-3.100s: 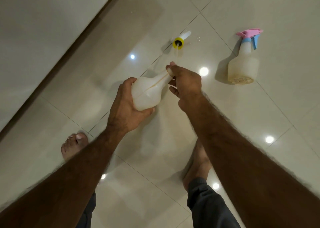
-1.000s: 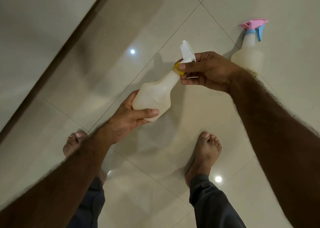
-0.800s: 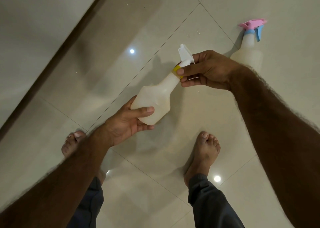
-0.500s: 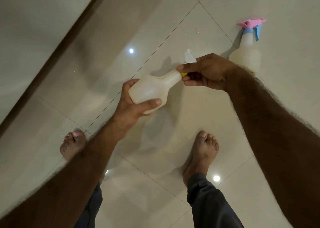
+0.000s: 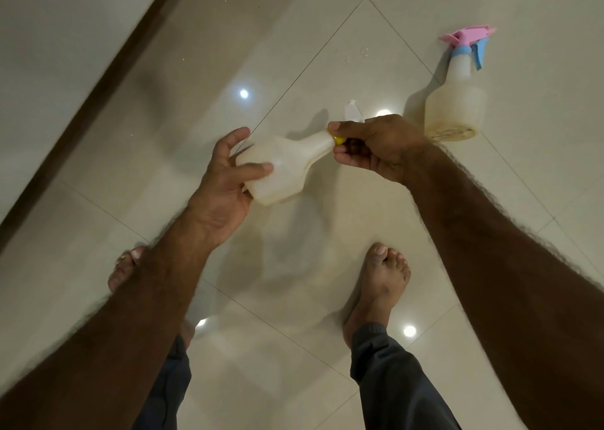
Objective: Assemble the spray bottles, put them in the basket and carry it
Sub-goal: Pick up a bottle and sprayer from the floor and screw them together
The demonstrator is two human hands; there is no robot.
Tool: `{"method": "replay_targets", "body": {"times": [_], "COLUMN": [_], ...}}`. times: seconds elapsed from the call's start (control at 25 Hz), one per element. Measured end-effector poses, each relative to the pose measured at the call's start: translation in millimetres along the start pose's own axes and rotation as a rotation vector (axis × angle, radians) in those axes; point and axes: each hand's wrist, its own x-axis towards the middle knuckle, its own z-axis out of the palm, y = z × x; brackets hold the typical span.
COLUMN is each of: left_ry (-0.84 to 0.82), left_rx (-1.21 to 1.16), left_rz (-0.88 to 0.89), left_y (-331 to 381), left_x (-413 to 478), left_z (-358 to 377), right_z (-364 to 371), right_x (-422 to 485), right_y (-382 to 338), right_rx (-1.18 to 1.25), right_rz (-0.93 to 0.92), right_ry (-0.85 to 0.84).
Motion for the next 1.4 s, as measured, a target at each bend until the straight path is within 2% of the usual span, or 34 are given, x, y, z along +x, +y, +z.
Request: {"method": "replay_targets", "body": {"times": [0.08, 0.12, 0.2, 0.36, 0.44, 0.52, 0.56, 0.68, 0.72, 0.8, 0.88, 0.92, 1.04, 1.08, 1.12, 1.2, 1.28, 1.4], "left_ry": [-0.042, 0.007, -0.009, -0.051, -0.009, 0.02, 0.015, 0.001, -0.027, 0.011, 0.069, 0.059, 0.016, -0.022, -0.033, 0.068, 0.073, 0.034], "left_rx": [-0.107, -0.059, 0.055, -0.096, -0.088, 0.09, 0.119, 0.006, -0.041, -0.037, 0.106, 0.111, 0.003, -0.032, -0.043, 0.077, 0.102, 0.013], "left_rz": [-0.094, -0.187, -0.373, -0.152, -0.254, -0.387, -0.393, -0.14, -0.122, -0.275, -0.418, -0.431, -0.173, -0.143, -0.185, -0.356, -0.401, -0.125], "left_y": [-0.8, 2.0, -1.7, -5.4, -2.4, -1.5, -3.3, -3.6, -2.7, -0.2, -2.0, -1.6, -2.8, -1.9, -1.0, -0.8, -2.3, -4.1], "left_x": [1.8, -0.7, -0.8, -0.3, 2.5, 1.8, 1.3, 1.8, 0.5, 4.4, 4.7, 3.7, 4.8, 2.7, 5.0, 8.5, 6.0, 7.2], "left_z": [-2.6, -1.9, -5.4, -16.8, -14.2, -8.8, -6.1, -11.6, -13.5, -8.1, -1.2, 1.9, -7.1, -9.7, -8.7, -3.0, 4.0, -6.5], "right_z": [2.6, 4.7, 5.9, 1.1, 3.9, 6.5, 5.8, -0.8, -1.6, 0.6, 3.5, 3.0, -3.3, -3.8, -2.8, 2.9, 4.3, -3.7], "right_x": [-2.0, -3.2, -4.8, -3.0, -3.8, -3.5, -3.6, -0.7, -0.8, -2.0, -2.0, -1.8, 0.9, 0.7, -0.4, -1.6, -2.1, -0.5], "right_y": [3.0, 5.2, 8.5, 8.2, 11.0, 13.9, 13.9, 12.3, 12.4, 14.7, 17.0, 17.0, 15.0, 15.0, 15.8, 18.7, 19.1, 16.4], "right_rx": [-0.001, 0.0, 0.014, 0.012, -0.012, -0.004, 0.017, 0.077, 0.073, 0.051, 0.055, 0.065, 0.096, 0.089, 0.067, 0.038, 0.05, 0.069], "right_rz": [0.005, 0.005, -0.002, -0.004, -0.008, -0.022, -0.03, -0.034, -0.032, -0.035, -0.043, -0.046, -0.036, -0.033, -0.033, -0.032, -0.033, -0.025], "right_ry": [-0.03, -0.039, -0.044, -0.021, -0.036, -0.027, -0.016, 0.03, 0.021, -0.014, -0.021, -0.006, 0.039, 0.026, 0.004, -0.026, -0.023, 0.01]}}
